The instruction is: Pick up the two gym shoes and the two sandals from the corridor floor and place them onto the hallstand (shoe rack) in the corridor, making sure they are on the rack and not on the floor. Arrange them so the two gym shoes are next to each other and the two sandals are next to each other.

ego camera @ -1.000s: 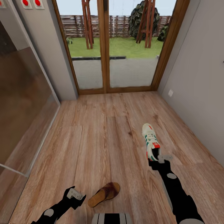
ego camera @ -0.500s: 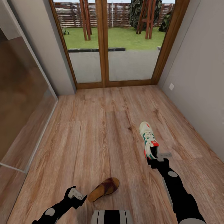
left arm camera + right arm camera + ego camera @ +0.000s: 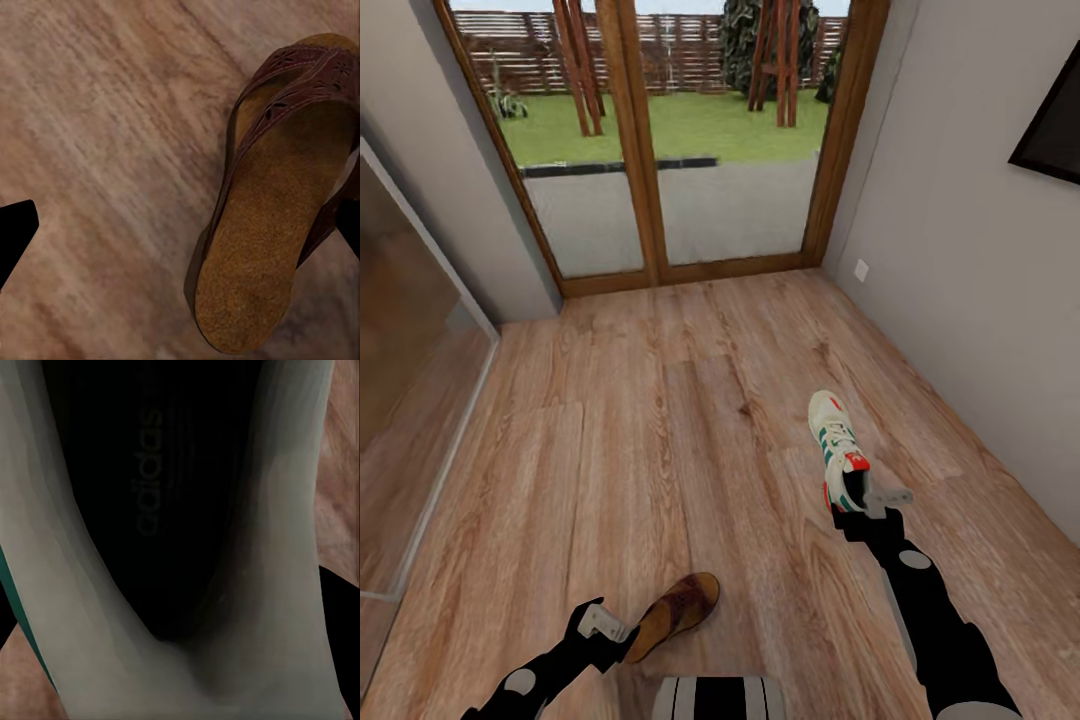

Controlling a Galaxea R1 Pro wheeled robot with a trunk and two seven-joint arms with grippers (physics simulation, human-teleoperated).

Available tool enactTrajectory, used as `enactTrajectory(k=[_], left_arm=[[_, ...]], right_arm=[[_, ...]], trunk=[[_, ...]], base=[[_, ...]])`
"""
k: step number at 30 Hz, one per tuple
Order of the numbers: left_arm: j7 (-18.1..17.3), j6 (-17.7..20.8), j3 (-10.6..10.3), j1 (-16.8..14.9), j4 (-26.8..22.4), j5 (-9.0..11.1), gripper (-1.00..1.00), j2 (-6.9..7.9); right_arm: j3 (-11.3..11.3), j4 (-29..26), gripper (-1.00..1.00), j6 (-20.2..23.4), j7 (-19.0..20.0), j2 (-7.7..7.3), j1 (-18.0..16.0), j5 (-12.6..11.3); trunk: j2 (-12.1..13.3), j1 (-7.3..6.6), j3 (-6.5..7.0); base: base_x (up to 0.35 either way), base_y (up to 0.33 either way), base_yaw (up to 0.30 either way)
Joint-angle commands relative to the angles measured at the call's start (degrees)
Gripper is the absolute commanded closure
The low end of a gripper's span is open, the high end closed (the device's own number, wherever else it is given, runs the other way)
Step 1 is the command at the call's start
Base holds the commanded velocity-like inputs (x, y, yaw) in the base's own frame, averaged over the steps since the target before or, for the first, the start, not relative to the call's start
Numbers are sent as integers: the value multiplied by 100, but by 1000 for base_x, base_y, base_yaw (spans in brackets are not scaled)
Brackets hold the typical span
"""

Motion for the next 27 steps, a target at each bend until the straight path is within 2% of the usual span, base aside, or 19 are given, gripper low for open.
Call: enactTrajectory(k=[1, 6, 8, 14, 27], left_arm=[[-34, -27, 46, -2, -7, -43, -100, 3], [-36, -29, 43, 0, -12, -42, -100, 18], [-39, -31, 40, 0, -9, -43, -100, 15], [-41, -32, 35, 0, -7, -49, -100, 4], [-41, -41, 34, 0, -5, -99, -100, -5]], right_arm=[[-23, -11, 100, 25, 52, 11, -3, 60], [-22, -12, 100, 26, 52, 15, -3, 60], [-26, -12, 100, 28, 52, 14, -3, 60], [-46, -12, 100, 25, 52, 10, -3, 60], [-40, -12, 100, 28, 50, 11, -3, 60]], trunk=[[-2, -1, -3], [-2, -1, -1], [-4, 4, -45], [-12, 20, -196], [-30, 53, -581]], base=[[0, 0, -95], [0, 0, -31], [0, 0, -4], [0, 0, -46], [0, 0, -133]])
